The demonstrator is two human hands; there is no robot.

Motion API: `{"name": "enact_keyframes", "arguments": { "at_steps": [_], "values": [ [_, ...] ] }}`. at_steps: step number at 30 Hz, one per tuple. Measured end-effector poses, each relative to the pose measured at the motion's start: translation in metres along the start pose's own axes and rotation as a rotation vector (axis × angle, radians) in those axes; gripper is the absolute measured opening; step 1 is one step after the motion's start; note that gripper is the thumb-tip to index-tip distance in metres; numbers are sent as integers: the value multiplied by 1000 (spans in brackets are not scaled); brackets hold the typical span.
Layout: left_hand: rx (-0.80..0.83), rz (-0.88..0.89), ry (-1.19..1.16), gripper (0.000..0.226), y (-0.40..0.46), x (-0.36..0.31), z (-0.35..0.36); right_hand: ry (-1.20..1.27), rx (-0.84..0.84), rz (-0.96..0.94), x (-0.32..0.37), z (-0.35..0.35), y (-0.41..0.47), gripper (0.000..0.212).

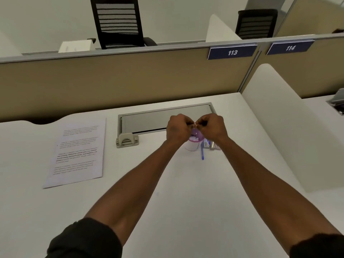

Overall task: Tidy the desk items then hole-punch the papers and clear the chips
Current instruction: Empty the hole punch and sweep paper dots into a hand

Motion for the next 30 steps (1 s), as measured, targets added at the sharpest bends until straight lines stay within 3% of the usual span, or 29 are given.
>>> {"name": "enact_keyframes", "arguments": {
  "at_steps": [8,15,22,30],
  "values": [
    [109,147,300,27,2,3,25,-248,172,-42,-13,30,7,38],
    [30,152,292,25,1,2,19,-263,82,-56,-14,21,6,31],
    [108,142,329,25,-5,4,27,-308,199,-154,-10,35,2,32],
    [10,93,231,23,-10,5,15,-318,50,-146,-8,23,6,30]
  ]
}}
Point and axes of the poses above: each hand's wrist, its own y-axis towards the middle knuckle, its own z-axis out of the palm, x = y × z, the point moved 9 cm from there along y, towards the middle knuckle, and after that the axes turned 3 degrees about -x, right-handed, at the moved point
